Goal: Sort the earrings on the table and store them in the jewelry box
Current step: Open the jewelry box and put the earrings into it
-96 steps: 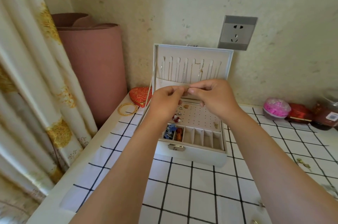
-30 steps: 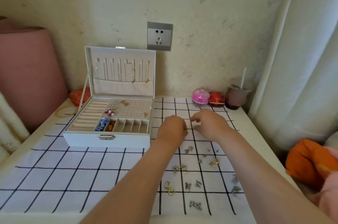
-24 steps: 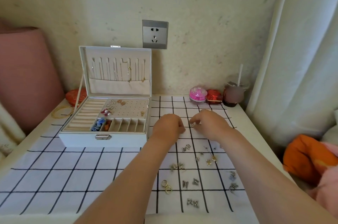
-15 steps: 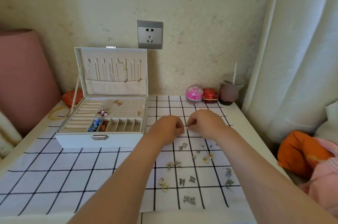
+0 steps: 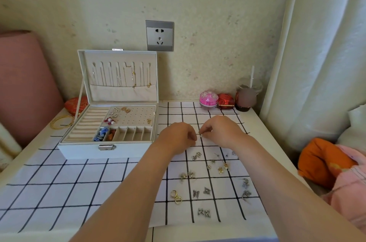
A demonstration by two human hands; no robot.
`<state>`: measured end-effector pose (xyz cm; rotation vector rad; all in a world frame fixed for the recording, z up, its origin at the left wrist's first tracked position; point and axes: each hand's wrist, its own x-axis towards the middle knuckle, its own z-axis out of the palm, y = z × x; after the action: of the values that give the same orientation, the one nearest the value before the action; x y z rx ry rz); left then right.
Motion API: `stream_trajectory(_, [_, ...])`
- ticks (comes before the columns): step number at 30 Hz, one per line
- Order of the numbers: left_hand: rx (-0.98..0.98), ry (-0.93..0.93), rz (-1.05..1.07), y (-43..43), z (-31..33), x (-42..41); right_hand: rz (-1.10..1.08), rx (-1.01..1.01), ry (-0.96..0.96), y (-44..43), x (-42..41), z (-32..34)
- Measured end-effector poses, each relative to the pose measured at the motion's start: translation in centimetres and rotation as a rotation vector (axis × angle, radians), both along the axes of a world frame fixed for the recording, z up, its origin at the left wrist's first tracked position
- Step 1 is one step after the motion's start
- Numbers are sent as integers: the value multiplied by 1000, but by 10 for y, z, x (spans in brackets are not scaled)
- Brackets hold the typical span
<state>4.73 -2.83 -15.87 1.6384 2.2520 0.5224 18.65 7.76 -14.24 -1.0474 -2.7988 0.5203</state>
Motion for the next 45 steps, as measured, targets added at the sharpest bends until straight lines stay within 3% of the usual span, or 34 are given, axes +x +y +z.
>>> stream_trajectory(11, [-35, -42, 34, -1, 5, -3, 24, 83, -157, -4, -13, -1])
stream_trajectory(17, [-4, -36, 64, -1, 4, -1, -21, 11, -79, -6, -16, 0])
stream_trajectory(19, [22, -58, 81, -1, 4, 0, -65, -60, -4, -4, -17, -2])
stream_trajectory(25, [299, -230, 193, -1, 16, 0, -247, -543, 505, -10, -19, 15])
stream_trajectory(31, [486, -483, 191, -20, 38, -13, -303, -890, 721, -24, -26, 32])
stream_trajectory(36, [509, -721, 240, -45, 54, -29, -227, -922, 798, -45, -48, 39])
stream_trajectory(45, [542, -693, 386, -80, 62, -75, -162, -876, 904, -78, -101, 41])
